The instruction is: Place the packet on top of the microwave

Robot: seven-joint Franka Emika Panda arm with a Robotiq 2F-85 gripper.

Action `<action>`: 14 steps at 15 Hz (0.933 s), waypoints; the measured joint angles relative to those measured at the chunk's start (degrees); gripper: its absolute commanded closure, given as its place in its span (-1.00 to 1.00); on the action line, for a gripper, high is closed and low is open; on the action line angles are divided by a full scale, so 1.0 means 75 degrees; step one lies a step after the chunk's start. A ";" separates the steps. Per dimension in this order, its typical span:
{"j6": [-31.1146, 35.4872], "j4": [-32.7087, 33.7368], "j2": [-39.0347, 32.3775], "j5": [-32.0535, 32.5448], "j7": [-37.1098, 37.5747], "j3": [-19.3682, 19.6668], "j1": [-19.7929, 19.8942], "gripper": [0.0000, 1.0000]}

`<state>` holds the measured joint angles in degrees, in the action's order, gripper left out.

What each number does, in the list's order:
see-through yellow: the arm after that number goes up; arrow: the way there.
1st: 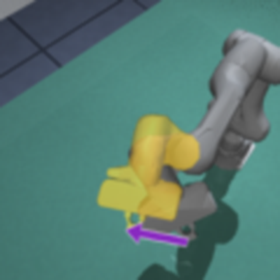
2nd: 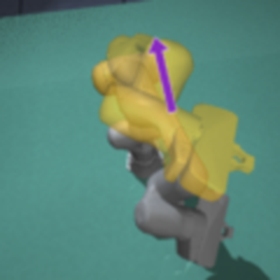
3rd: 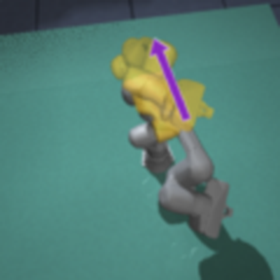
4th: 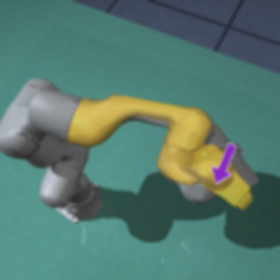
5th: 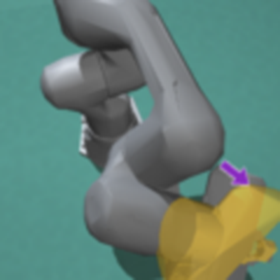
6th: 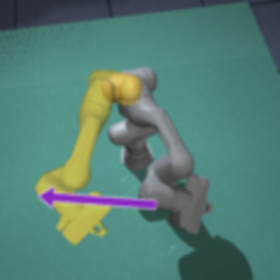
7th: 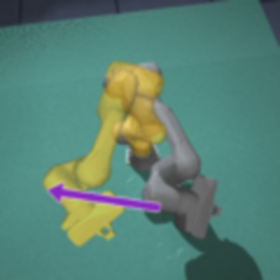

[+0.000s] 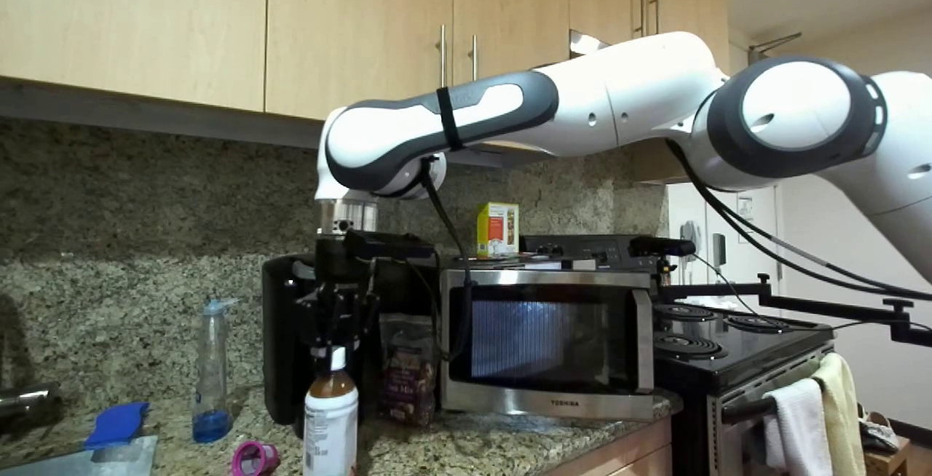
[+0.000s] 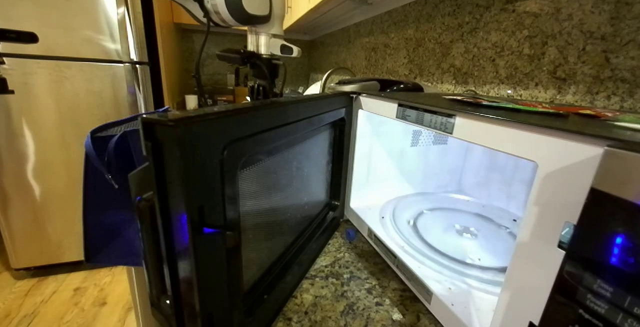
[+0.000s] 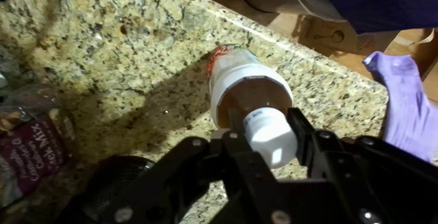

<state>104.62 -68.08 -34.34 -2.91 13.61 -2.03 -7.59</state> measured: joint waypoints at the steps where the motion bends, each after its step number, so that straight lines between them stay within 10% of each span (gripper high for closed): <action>1: -0.0033 0.0083 -0.0051 0.0041 -0.0064 -0.0022 -0.0108 0.78; 2: -0.0080 0.0161 -0.0096 0.0085 -0.0126 -0.0027 -0.0198 0.78; 3: -0.0127 0.0232 -0.0134 0.0134 -0.0169 -0.0029 -0.0259 -0.22; 10: -0.0168 0.0623 -0.0248 0.0359 -0.0246 0.0060 -0.0326 -0.96; 14: -0.0328 0.0961 -0.0187 0.0482 -0.0237 0.0163 -0.0348 -1.00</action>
<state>102.16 -60.87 -35.74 0.71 11.83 -0.80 -10.20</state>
